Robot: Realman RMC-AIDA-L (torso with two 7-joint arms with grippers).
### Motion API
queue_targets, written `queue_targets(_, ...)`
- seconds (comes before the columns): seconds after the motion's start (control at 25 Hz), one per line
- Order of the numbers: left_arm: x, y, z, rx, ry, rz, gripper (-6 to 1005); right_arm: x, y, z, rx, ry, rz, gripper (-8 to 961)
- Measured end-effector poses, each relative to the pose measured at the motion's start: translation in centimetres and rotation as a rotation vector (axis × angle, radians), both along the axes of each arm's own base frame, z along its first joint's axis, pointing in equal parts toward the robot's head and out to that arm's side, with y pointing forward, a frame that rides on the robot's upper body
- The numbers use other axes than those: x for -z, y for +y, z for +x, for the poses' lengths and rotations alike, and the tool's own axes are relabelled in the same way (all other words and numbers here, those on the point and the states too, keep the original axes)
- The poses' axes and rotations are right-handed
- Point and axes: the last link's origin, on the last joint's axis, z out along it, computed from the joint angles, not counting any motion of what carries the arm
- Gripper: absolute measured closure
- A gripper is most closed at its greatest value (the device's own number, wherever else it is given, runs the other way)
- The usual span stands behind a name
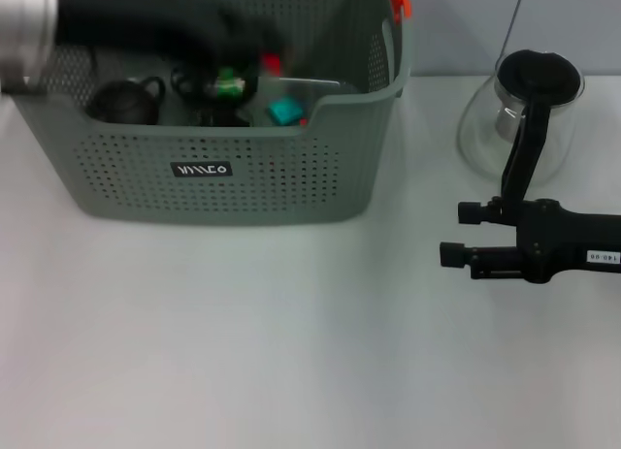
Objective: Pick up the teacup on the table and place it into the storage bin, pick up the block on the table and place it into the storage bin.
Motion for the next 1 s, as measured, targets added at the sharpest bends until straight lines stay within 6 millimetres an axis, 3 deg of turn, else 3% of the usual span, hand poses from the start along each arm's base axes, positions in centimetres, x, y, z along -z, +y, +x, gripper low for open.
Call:
queue_targets(0.12, -0.6, 2.9, -0.5, -0.056, -0.043, 0.100, 687, -0.2, 0.0, 0.1, -0.001, 0.000, 0.005, 36)
queue_targets(0.32, 0.8, 8.0, -2.3, -0.206, -0.085, 0.228, 663, -0.2, 0.2, 0.0, -0.020, -0.016, 0.013, 36)
queue_targets(0.52, 1.1, 8.7, -2.7, -0.244, -0.125, 0.287, 610, -0.5, 0.5, 0.0, -0.033, -0.028, 0.020, 36)
queue_targets(0.68, 0.3, 7.5, -3.0, -0.259, -0.225, 0.286, 476, -0.8, 0.5, -0.2, -0.049, -0.030, 0.021, 36)
queue_targets(0.92, 2.5, 0.3, -4.1, -0.008, -0.363, -0.048, 205, -0.4, -0.1, -0.6, -0.127, -0.013, 0.032, 36)
queue_targets(1.0, 3.9, -2.4, -5.4, 0.072, -0.363, -0.174, 179, -0.2, -0.5, -1.0, -0.171, 0.010, 0.041, 36)
